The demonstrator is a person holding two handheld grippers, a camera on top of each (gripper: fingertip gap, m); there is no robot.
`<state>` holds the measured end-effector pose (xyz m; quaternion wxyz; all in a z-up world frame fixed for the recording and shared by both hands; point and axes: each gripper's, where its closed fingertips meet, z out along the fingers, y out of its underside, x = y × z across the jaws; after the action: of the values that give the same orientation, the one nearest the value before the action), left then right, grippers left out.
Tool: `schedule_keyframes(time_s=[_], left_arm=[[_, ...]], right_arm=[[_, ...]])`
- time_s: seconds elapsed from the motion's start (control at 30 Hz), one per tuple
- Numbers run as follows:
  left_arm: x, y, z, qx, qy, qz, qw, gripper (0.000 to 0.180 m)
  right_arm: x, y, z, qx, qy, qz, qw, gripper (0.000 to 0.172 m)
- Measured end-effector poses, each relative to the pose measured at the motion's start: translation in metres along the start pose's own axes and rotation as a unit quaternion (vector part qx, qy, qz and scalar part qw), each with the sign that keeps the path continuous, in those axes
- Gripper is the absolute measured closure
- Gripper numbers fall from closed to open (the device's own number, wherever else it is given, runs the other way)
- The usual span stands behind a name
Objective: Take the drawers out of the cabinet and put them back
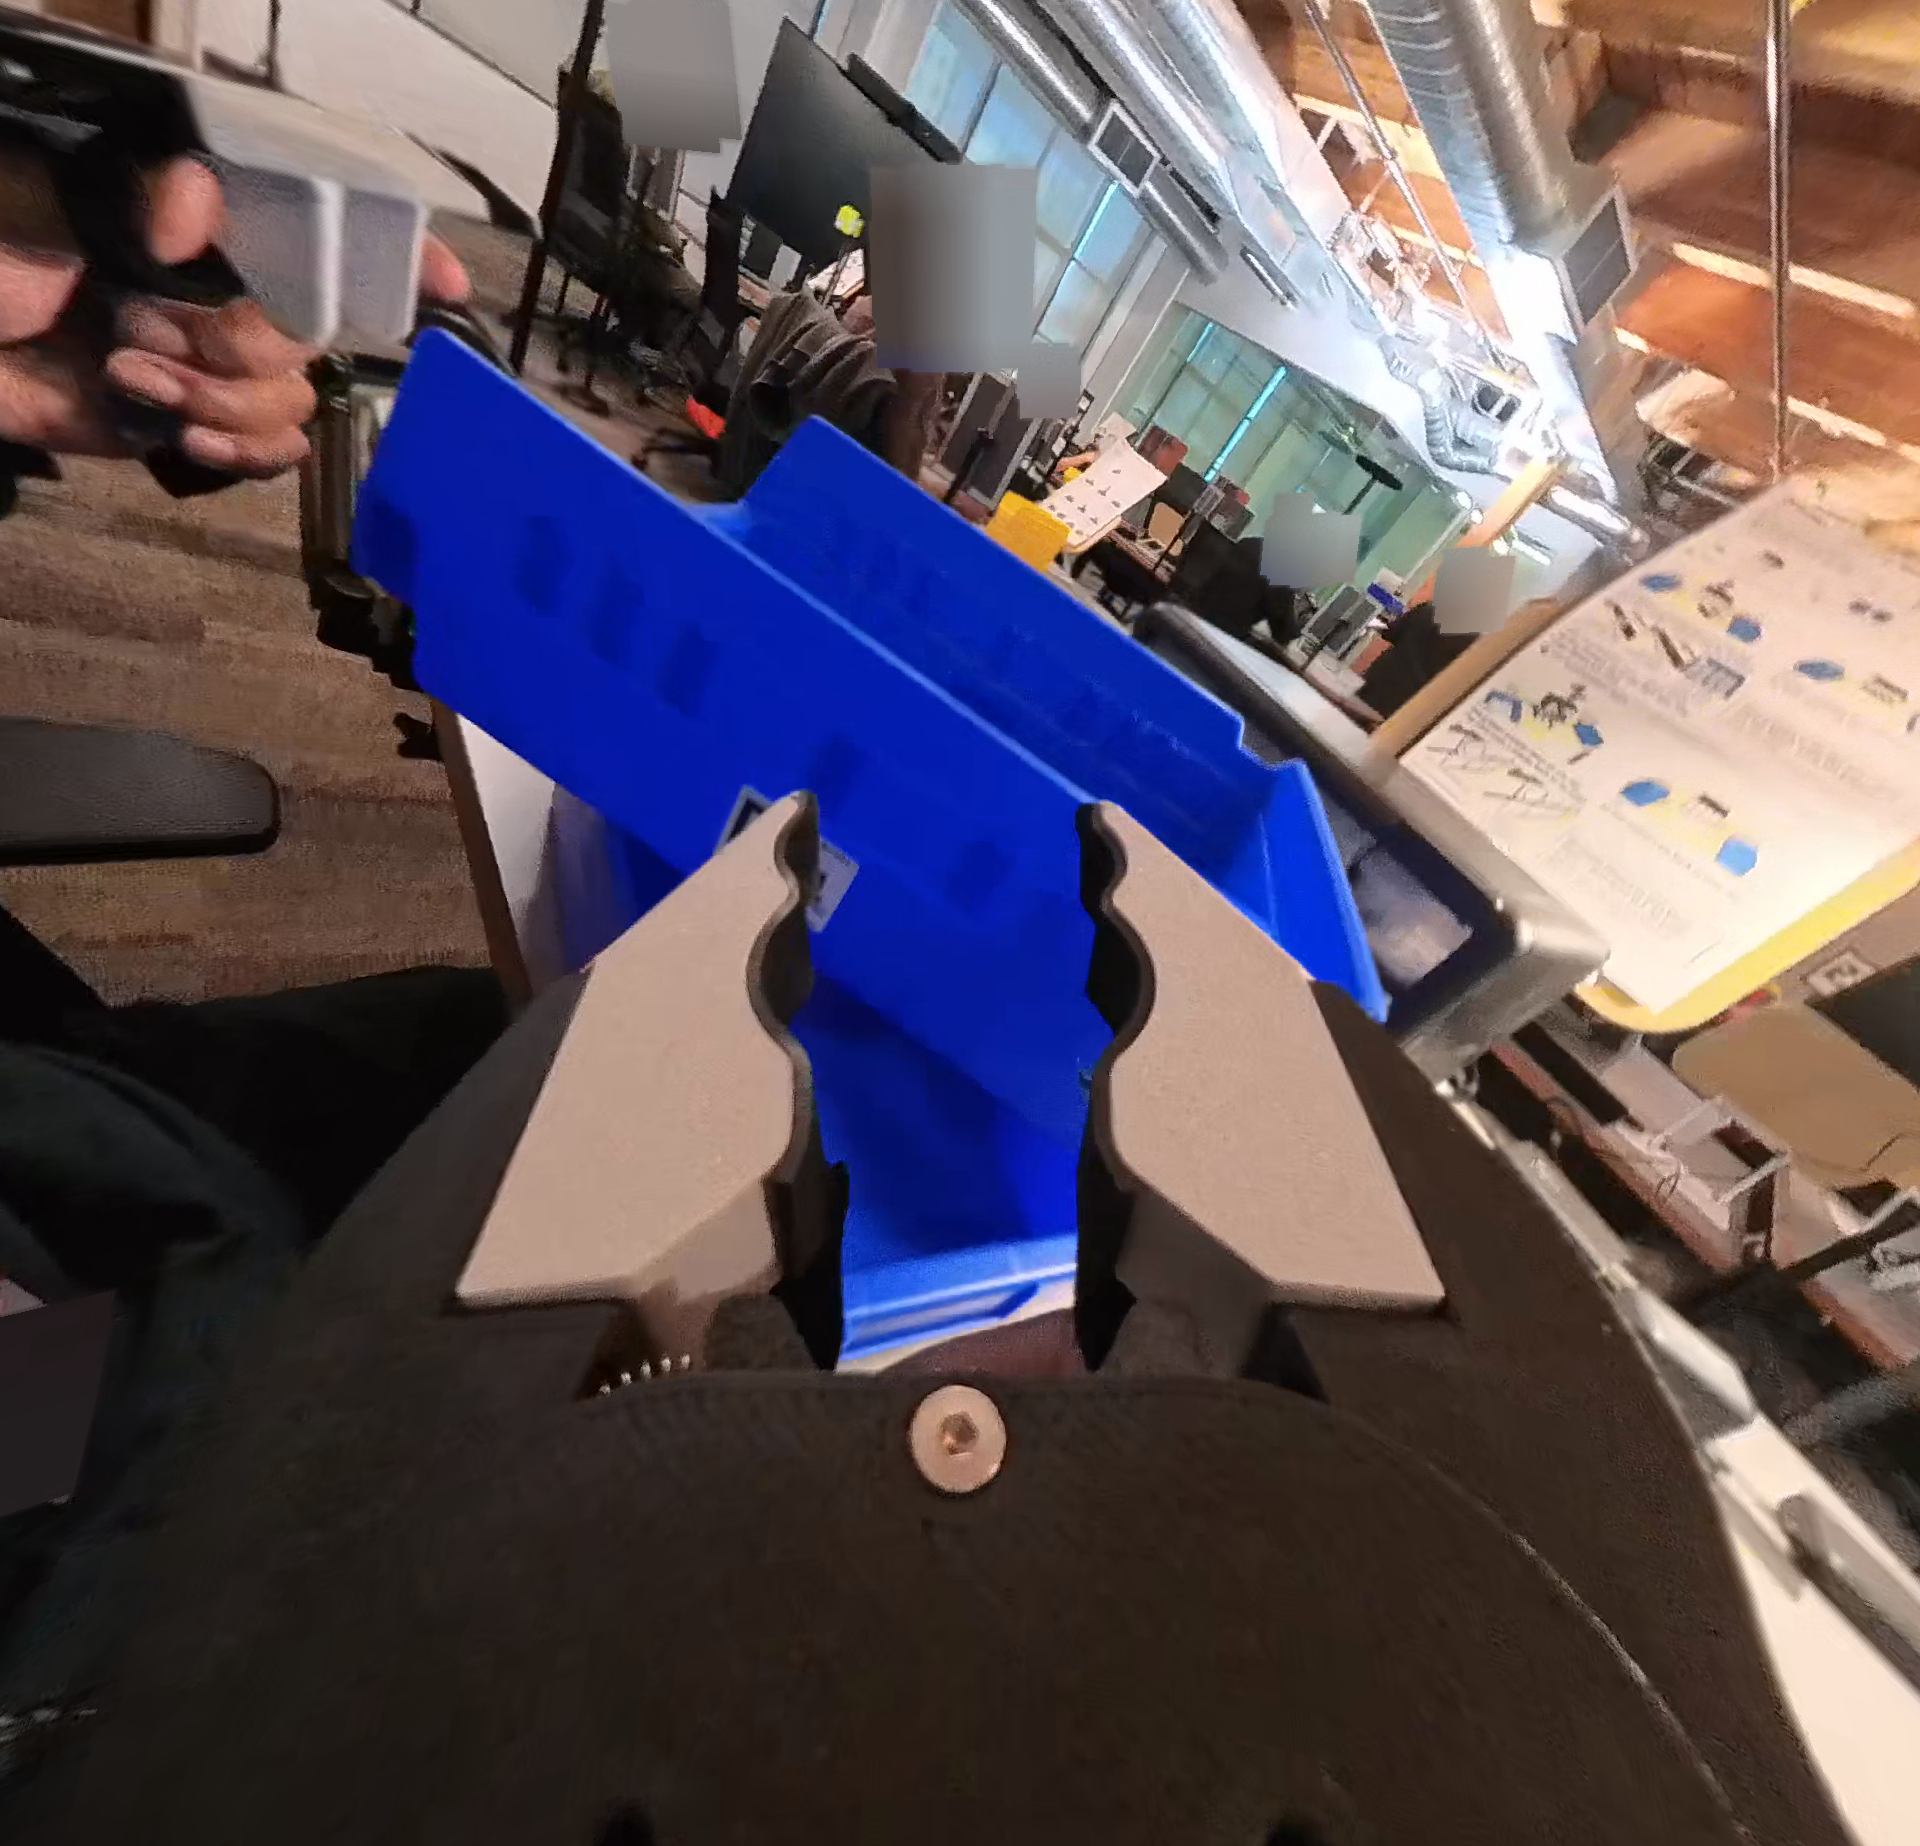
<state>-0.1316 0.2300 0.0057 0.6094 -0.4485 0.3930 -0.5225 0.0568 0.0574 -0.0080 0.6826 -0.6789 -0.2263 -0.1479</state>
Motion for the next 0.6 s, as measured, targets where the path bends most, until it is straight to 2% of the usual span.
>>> schedule_keyframes(time_s=[0.07,0.17,0.27,0.43,0.6], left_arm=[[-0.030,0.023,-0.003,-0.050,-0.044,-0.047,0.997,0.148],[-0.057,0.073,-0.005,-0.147,-0.085,-0.089,0.982,0.148],[-0.048,0.109,0.000,-0.205,-0.050,-0.116,0.971,0.146],[-0.032,0.116,0.012,-0.197,-0.003,-0.172,0.965,0.144],[-0.026,0.120,0.016,-0.212,0.015,-0.192,0.958,0.143]], right_arm=[[0.002,-0.012,0.007,-0.006,-0.012,-0.028,1.000,0.116],[-0.001,-0.024,0.021,-0.025,-0.046,-0.071,0.996,0.113],[-0.005,-0.027,0.035,-0.049,-0.093,-0.088,0.991,0.108],[-0.016,-0.023,0.050,-0.101,-0.169,-0.101,0.975,0.100],[-0.025,-0.001,0.061,-0.167,-0.201,-0.123,0.957,0.096]])
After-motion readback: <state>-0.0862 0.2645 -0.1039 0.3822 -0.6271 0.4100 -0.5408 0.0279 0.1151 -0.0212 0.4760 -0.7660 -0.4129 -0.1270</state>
